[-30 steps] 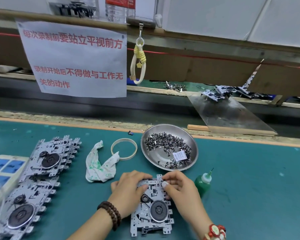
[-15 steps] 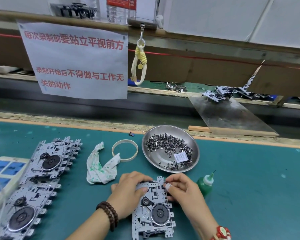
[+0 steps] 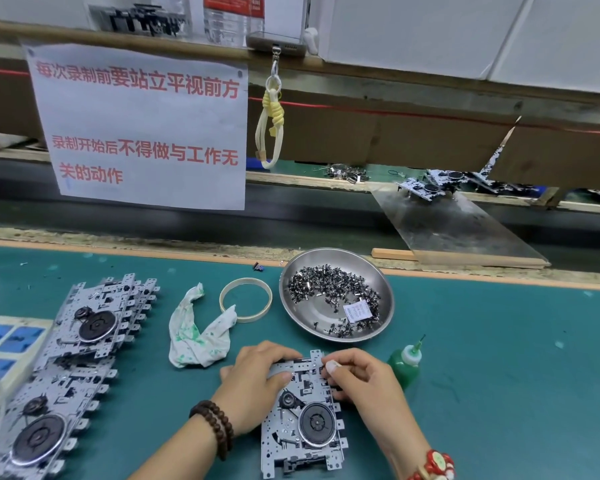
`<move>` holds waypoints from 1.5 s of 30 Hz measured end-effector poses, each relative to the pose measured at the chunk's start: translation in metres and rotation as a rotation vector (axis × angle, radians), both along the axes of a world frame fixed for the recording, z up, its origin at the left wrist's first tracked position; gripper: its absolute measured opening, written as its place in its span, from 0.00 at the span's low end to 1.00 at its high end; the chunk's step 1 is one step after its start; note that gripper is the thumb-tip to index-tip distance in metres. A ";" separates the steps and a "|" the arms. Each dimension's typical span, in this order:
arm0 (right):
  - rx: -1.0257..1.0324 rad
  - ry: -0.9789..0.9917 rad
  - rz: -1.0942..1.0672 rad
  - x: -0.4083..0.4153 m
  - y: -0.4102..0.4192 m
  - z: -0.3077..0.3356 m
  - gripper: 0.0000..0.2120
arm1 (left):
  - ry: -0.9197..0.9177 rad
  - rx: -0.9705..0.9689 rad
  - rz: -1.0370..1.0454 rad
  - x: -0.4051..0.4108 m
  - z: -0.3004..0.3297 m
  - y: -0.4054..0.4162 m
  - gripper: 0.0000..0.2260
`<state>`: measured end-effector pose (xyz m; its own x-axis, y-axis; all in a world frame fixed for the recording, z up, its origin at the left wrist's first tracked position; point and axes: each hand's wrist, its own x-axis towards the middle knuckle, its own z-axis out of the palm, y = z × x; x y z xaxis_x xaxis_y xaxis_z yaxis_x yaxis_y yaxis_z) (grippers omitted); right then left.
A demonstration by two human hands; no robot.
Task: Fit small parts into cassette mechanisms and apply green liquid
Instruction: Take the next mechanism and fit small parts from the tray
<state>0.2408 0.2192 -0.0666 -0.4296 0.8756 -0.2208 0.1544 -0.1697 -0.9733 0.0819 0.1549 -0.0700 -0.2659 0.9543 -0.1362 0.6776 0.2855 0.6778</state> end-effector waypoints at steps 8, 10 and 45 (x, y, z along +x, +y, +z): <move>0.093 -0.076 -0.048 -0.002 -0.002 -0.003 0.06 | -0.001 -0.005 0.010 0.001 0.000 -0.001 0.12; 0.163 -0.152 -0.046 -0.005 -0.003 -0.004 0.08 | -0.001 -0.005 0.014 0.001 0.000 -0.001 0.12; 0.307 -0.309 -0.021 -0.010 -0.004 -0.010 0.08 | -0.144 0.062 -0.004 0.010 0.008 0.008 0.10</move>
<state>0.2304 0.2150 -0.0765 -0.3661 0.9284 -0.0638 0.4455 0.1146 -0.8879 0.0922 0.1626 -0.0619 -0.2436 0.9632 -0.1136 0.5731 0.2375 0.7844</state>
